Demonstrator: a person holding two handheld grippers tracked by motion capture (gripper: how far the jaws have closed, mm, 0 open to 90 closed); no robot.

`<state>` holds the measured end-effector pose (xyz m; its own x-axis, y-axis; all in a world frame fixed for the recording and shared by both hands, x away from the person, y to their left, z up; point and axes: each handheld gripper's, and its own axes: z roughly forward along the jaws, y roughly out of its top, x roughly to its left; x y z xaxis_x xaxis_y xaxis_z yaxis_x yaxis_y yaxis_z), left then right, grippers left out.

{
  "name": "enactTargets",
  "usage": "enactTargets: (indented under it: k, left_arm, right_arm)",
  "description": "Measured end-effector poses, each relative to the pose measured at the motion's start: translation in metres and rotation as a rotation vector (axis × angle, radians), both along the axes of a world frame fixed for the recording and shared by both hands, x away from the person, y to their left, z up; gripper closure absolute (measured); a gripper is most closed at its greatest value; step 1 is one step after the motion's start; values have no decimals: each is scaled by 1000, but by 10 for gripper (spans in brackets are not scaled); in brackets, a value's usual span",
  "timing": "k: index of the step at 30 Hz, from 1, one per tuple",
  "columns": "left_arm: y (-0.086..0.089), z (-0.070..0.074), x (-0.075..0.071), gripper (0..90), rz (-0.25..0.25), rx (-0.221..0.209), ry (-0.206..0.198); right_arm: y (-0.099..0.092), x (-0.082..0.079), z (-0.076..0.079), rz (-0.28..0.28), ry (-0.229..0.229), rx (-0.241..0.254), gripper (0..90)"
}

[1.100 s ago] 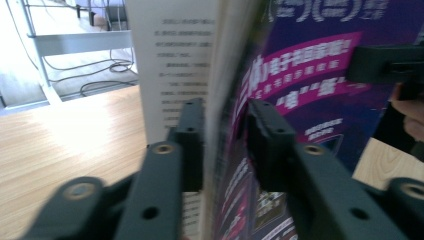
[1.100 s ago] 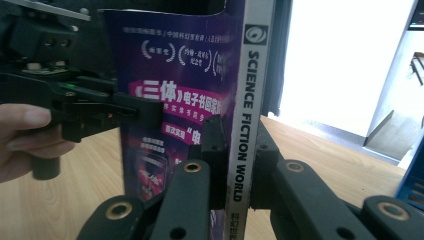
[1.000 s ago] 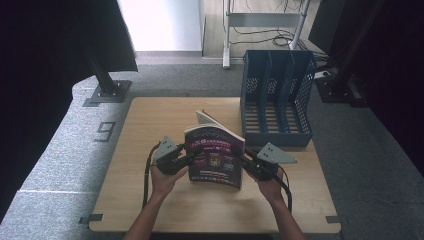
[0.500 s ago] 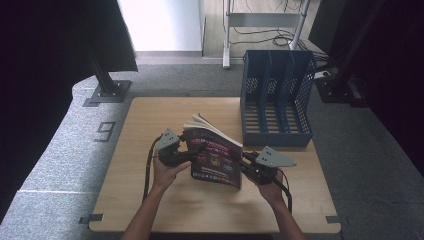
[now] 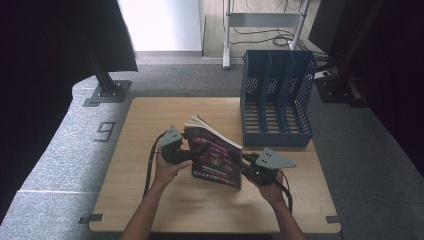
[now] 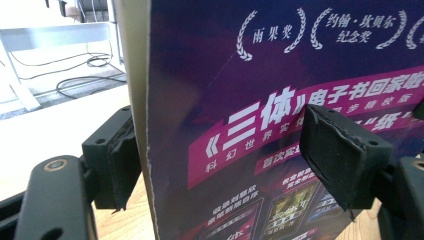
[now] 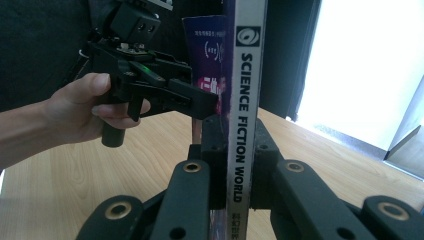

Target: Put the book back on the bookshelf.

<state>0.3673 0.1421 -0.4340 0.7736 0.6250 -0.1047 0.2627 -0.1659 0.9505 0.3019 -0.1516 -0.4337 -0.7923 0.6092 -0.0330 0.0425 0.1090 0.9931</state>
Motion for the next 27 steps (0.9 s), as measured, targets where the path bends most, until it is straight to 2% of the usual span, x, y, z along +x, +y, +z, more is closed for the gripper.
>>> enactTargets:
  k: [5, 13, 17, 21, 24, 27]
  left_arm:
    - [0, 3, -5, 225, -19, -5, -7]
    - [-2, 7, -12, 235, -33, -11, -18]
    - [-1, 7, -14, 240, -35, -12, -17]
    - [-1, 8, -15, 247, -36, -13, -18]
    - [-1, 8, -16, 250, -35, -6, -21]
    - [-1, 8, -17, 250, -34, -7, -20]
  right_arm:
    - [0, 1, -1, 19, 20, 5, 720]
    - [6, 9, -3, 20, 49, -2, 712]
    - [9, 13, -1, 22, 102, 27, 694]
    - [10, 15, 1, 32, 119, 37, 692]
    - [13, 14, 1, 15, 91, 15, 692]
    - [15, 16, 3, 11, 102, 13, 679]
